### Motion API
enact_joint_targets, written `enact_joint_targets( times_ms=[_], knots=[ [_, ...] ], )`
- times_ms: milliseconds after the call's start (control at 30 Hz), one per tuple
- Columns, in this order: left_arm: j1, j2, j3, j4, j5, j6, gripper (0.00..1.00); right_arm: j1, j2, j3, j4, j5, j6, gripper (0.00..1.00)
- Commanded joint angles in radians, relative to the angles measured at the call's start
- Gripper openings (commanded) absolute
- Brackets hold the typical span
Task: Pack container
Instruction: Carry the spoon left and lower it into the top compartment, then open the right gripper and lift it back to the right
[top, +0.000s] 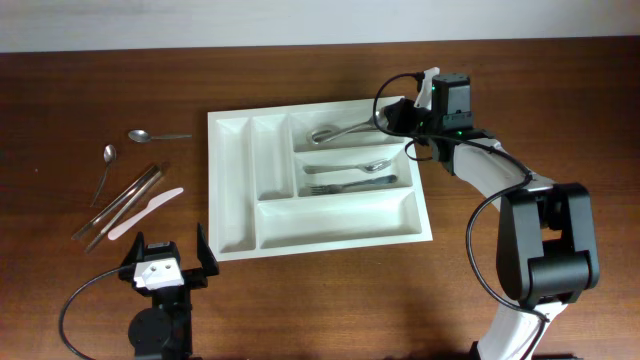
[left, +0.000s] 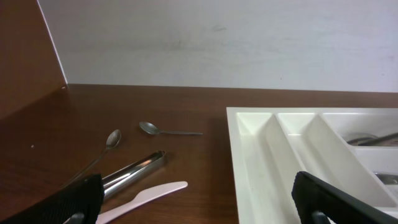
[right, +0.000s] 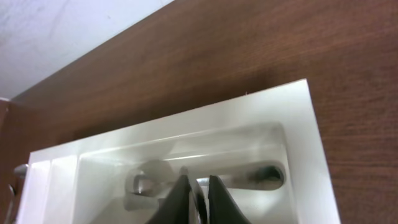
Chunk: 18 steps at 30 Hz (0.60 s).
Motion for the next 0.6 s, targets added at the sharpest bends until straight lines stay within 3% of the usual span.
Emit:
enact_joint_targets(
  times_ms=[0,233,333,400,500,567],
  knots=[
    [0.006,-0.007,-0.005,0.000,0.010,0.012,0.99,0.002,0.008,0.022,0.007,0.014,0.008,0.17],
    [0.006,-0.007,-0.005,0.000,0.010,0.012,0.99,0.002,0.008,0.022,0.007,0.013,0.008,0.49],
    [0.006,-0.007,-0.005,0.000,0.010,0.012,0.99,-0.002,0.007,0.025,-0.002,0.014,0.005,0.76],
    [0.006,-0.007,-0.005,0.000,0.010,0.012,0.99,-0.015,0.007,0.037,-0.043,0.018,-0.022,0.88],
    [0.006,-0.007,-0.005,0.000,0.010,0.012,0.99,-0.060,0.007,0.083,-0.177,0.036,-0.089,0.99],
    [0.006,-0.007,-0.005,0.000,0.010,0.012,0.99,-0.099,0.007,0.125,-0.283,0.060,-0.130,0.99]
  ],
)
